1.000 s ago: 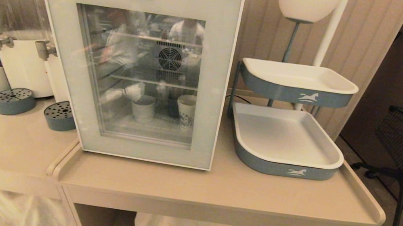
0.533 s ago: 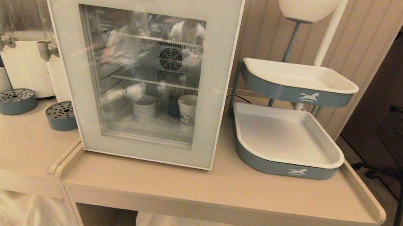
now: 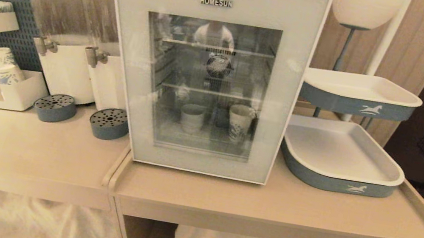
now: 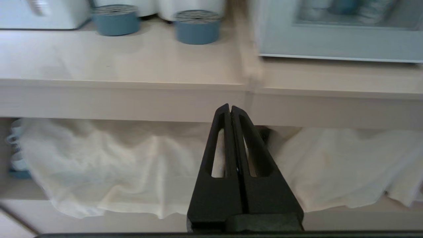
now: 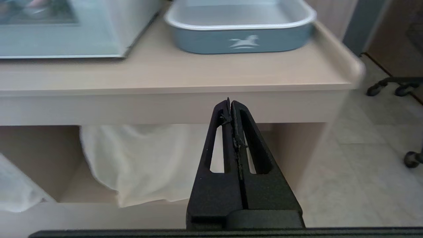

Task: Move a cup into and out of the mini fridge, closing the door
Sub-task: Open the freezer door

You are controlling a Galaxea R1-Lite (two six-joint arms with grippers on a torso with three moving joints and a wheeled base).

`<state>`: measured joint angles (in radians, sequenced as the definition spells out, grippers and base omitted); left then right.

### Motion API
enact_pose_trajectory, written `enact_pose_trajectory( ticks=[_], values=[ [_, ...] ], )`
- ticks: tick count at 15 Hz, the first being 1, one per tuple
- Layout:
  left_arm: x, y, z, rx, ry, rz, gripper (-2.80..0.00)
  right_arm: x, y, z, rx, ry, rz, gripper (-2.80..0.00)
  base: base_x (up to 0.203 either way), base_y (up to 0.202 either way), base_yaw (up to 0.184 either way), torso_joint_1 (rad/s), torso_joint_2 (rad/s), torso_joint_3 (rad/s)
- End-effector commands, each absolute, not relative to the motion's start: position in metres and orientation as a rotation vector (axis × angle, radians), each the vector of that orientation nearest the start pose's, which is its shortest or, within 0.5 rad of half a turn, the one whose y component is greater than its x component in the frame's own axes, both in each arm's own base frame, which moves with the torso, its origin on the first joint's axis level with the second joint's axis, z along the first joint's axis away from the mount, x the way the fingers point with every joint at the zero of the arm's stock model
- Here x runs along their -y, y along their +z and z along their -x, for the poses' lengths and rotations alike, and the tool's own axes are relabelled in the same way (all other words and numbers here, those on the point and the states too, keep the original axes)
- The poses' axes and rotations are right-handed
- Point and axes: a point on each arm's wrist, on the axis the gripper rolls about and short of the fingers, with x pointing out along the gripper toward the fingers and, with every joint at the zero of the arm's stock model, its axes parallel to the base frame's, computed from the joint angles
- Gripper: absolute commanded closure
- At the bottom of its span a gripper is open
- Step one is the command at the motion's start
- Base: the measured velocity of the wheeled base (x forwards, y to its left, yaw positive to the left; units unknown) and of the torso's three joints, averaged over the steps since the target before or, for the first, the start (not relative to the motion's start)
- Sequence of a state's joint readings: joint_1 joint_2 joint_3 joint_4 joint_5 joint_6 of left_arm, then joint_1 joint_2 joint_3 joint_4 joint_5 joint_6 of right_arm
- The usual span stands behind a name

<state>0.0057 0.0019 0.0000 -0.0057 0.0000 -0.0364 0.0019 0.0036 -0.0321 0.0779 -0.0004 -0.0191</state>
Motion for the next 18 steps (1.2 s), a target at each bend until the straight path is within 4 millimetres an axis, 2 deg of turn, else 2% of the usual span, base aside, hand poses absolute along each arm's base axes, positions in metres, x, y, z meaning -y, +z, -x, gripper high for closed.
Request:
enact_pose_trajectory(
  ticks=[1, 4, 11, 18],
  values=[
    [0.0001, 0.0757, 0.0226, 0.003, 0.006, 0.037, 0.0, 0.0001, 0.0765, 0.025, -0.052, 0.003, 0.02, 0.0, 0.0, 0.195, 0.013, 0.002, 0.01, 0.002],
    [0.0001, 0.0757, 0.0226, 0.003, 0.006, 0.037, 0.0, 0.0001, 0.0765, 0.0251, -0.051, 0.001, 0.02, 0.0, 0.0, 0.124, 0.016, 0.001, 0.0, 0.001],
    [0.0001, 0.0757, 0.0226, 0.003, 0.006, 0.037, 0.0, 0.0, 0.0762, 0.025, -0.051, 0.002, 0.019, 0.0, 0.0, 0.0, 0.0, 0.0, 0.0, 0.0],
    [0.0001, 0.0757, 0.0226, 0.003, 0.006, 0.037, 0.0, 0.0001, 0.0762, 0.025, -0.051, 0.0, 0.018, 0.0, 0.0, 0.115, 0.001, 0.001, 0.0, -0.001]
  ],
)
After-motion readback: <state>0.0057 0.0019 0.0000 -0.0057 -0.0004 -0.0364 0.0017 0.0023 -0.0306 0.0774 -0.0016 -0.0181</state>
